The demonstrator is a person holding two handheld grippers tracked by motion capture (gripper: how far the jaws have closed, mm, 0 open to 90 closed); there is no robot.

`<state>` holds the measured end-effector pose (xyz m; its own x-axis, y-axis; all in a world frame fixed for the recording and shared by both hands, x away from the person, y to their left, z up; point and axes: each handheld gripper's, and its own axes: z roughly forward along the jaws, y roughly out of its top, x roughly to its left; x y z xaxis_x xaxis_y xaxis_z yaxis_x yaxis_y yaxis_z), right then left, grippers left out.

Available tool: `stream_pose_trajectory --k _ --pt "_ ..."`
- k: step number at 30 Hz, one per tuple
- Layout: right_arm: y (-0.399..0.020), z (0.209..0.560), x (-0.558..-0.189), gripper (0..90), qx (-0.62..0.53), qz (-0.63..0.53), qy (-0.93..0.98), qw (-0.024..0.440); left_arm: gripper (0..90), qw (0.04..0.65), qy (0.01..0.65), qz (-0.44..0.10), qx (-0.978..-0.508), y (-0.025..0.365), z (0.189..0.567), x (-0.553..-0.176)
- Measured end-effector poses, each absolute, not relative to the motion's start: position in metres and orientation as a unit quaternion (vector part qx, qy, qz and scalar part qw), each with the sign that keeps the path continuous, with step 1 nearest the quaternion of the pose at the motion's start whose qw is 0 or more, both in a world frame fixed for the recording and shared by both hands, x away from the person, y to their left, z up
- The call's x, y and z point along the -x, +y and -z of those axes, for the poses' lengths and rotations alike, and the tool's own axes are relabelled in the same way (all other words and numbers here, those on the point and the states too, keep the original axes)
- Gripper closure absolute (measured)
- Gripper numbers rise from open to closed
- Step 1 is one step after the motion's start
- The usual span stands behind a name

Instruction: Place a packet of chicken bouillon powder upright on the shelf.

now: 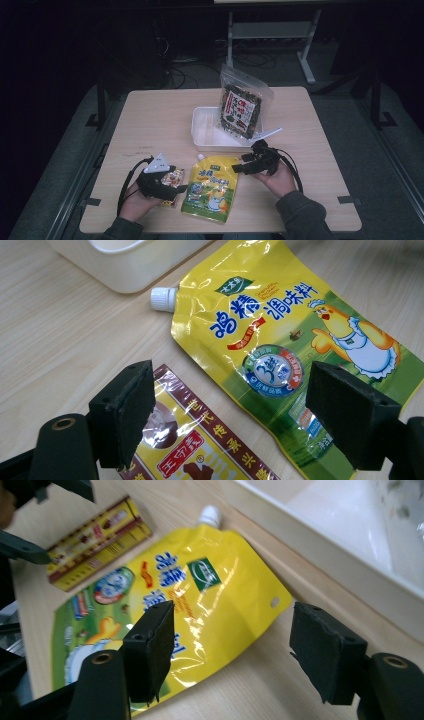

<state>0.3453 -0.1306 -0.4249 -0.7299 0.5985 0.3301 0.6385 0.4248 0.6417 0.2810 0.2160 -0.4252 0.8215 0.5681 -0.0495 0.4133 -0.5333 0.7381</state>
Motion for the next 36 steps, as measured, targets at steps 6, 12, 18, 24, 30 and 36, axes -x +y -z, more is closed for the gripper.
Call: stream_pose_trajectory --k 6,12,18,24,30,36 --pt "-0.128 0.443 -0.355 38.7 0.382 0.37 -0.846 0.041 19.3 0.391 0.277 -0.096 -0.872 0.212 0.425 -0.281" --pt "-0.124 0.454 -0.364 52.6 0.394 0.361 -0.843 0.064 19.4 0.391 0.275 -0.096 -0.873 0.211 0.425 -0.281" --pt "-0.125 0.462 -0.372 68.8 0.398 0.366 -0.835 0.1 19.4 0.388 0.273 -0.093 -0.875 0.209 0.426 -0.282" --pt "-0.127 0.461 -0.373 84.9 0.39 0.381 -0.83 0.12 19.6 0.389 0.274 -0.091 -0.875 0.208 0.427 -0.283" --pt "-0.128 0.455 -0.369 89.8 0.378 0.387 -0.832 0.122 19.6 0.388 0.273 -0.089 -0.876 0.207 0.427 -0.284" --pt "-0.134 0.44 -0.361 89.9 0.365 0.407 -0.829 0.115 19.1 0.391 0.273 -0.085 -0.875 0.207 0.427 -0.284"
